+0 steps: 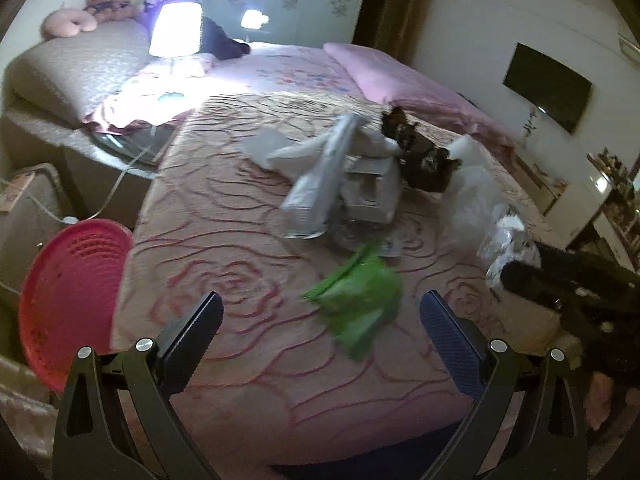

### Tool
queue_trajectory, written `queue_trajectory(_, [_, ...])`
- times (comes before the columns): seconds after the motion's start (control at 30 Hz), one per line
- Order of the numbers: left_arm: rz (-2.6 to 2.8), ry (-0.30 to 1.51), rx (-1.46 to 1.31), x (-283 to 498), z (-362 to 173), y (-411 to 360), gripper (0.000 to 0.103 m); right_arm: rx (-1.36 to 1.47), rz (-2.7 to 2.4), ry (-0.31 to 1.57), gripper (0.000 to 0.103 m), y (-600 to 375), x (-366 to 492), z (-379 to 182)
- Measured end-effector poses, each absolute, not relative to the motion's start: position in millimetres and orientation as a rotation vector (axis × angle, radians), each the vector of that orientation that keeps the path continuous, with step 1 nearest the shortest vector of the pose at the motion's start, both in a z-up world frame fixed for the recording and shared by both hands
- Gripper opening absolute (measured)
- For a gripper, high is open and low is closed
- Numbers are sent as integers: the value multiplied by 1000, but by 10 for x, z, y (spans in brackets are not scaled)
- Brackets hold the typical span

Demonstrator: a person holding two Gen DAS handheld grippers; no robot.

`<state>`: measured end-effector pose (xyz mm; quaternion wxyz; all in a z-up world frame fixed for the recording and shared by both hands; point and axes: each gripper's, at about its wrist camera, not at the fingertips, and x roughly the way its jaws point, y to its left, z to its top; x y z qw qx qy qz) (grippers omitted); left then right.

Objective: Collect trash
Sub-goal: 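Move both tools over the trash pile on the bedspread, then grasp the green snack bag with the left tool while the right grasps the printed wrapper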

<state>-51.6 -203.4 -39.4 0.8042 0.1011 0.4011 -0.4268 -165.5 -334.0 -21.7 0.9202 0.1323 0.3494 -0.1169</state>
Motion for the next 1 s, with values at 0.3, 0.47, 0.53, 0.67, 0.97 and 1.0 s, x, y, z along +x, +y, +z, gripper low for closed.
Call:
queue_trajectory(0.3, [-943, 908, 263, -517, -547, -2327, 56, 299, -255, 679, 45, -3428, -1732, -118])
queue_trajectory(0.47, [-941, 904, 243, -499, -523, -2244, 46, 285, -233, 663, 45, -3342, -1747, -59])
queue_trajectory(0.53, [-934, 902, 237, -498, -506, -2178, 46, 274, -214, 656, 45, -3286, -1733, -26])
queue_trajectory(0.67, [-930, 883, 220, -510, -389, -1975, 46, 241, -165, 643, 45, -3147, -1674, 33])
queue_trajectory(0.97, [-781, 798, 170, -215, -85, -1415, 46, 174, -119, 655, 45, -2935, -1341, 53])
queue_trajectory(1.0, [-763, 799, 161, -162, -83, -1355, 46, 163, -115, 658, 45, -2906, -1277, 52])
